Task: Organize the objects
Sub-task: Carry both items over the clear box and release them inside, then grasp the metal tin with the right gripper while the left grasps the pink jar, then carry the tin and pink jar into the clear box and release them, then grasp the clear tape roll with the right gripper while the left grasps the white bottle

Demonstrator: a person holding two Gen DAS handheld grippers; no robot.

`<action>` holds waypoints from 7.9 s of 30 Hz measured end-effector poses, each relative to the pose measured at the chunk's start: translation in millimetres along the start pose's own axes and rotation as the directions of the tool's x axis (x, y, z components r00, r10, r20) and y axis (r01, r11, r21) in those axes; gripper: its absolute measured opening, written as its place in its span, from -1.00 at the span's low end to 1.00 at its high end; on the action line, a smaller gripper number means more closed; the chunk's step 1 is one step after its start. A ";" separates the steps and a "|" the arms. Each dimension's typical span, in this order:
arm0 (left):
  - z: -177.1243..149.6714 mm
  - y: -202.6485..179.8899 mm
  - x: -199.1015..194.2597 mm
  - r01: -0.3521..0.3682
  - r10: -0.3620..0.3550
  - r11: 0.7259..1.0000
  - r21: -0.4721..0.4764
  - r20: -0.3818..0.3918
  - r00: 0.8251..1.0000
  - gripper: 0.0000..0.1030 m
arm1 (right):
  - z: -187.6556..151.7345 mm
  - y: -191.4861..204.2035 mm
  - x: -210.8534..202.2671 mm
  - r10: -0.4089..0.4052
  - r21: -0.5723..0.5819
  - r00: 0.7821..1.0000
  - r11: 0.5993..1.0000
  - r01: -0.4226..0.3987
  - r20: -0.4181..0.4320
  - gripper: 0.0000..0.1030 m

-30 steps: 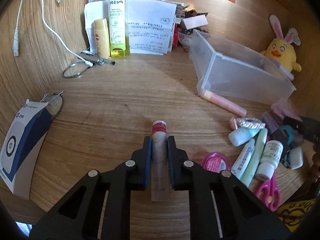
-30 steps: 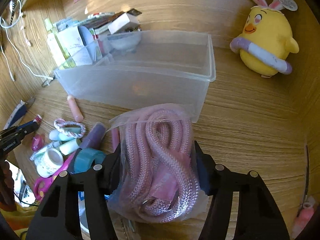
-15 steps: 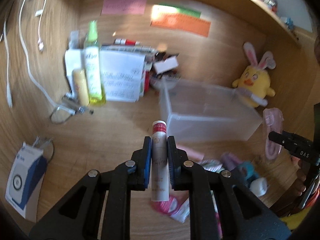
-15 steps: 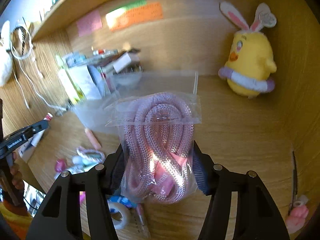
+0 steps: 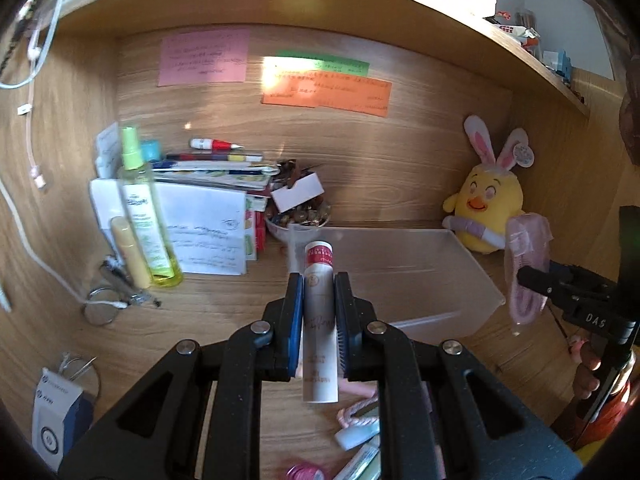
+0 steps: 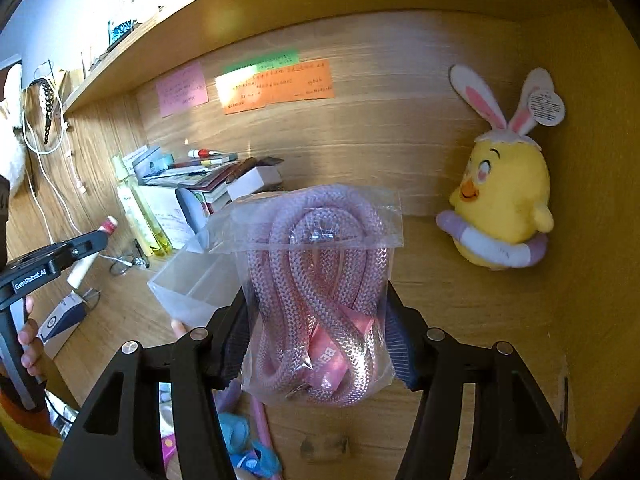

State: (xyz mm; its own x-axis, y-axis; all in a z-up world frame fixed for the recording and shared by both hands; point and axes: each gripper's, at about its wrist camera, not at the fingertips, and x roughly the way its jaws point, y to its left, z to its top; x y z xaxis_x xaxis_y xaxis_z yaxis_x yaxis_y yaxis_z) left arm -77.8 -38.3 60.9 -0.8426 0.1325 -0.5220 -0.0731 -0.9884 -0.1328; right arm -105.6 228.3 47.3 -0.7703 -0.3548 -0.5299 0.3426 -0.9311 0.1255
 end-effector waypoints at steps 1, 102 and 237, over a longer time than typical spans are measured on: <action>2.3 -1.7 5.2 0.006 -0.006 1.000 0.004 -0.010 1.000 -0.72 | 0.6 -0.2 1.5 0.000 0.000 1.000 1.000 0.000 -0.001 0.07; -132.5 24.2 11.6 -0.034 0.019 0.999 -0.037 -0.347 0.938 -0.04 | -114.6 -11.3 23.2 -0.104 0.036 0.950 0.992 0.120 -0.295 0.23; -112.1 -57.0 2.7 0.115 -0.067 0.979 0.168 -0.268 0.961 0.11 | -121.0 33.9 -12.7 0.077 -0.065 0.965 0.993 -0.096 -0.251 0.23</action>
State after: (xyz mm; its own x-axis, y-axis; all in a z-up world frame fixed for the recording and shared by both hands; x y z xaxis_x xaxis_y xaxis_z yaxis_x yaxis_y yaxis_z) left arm -16.1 26.7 -27.4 -0.6618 0.2133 -0.7187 -0.2582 -0.9649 -0.0486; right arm -19.1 211.5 -43.2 -0.5817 -0.3924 -0.7125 0.4493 -0.8852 0.1206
